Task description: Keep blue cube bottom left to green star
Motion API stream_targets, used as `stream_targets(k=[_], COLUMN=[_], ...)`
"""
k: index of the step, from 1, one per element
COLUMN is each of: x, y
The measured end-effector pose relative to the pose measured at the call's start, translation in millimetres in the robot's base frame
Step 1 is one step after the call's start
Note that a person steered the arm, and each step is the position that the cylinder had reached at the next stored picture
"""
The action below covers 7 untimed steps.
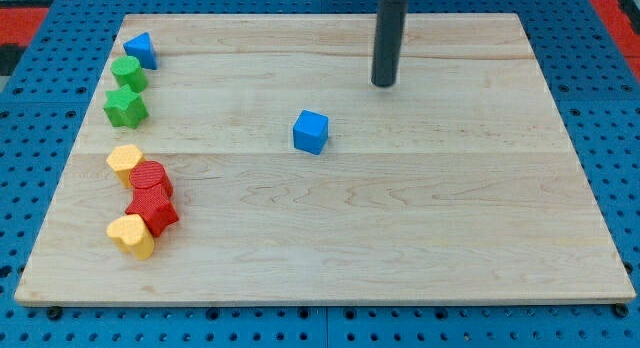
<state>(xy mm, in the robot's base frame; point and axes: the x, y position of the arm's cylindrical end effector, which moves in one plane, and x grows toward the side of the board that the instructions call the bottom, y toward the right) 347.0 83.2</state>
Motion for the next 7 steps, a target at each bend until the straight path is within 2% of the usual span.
stream_targets(k=[1, 3, 4, 6, 7], x=[44, 90, 86, 64, 37], y=[0, -70, -100, -100, -100])
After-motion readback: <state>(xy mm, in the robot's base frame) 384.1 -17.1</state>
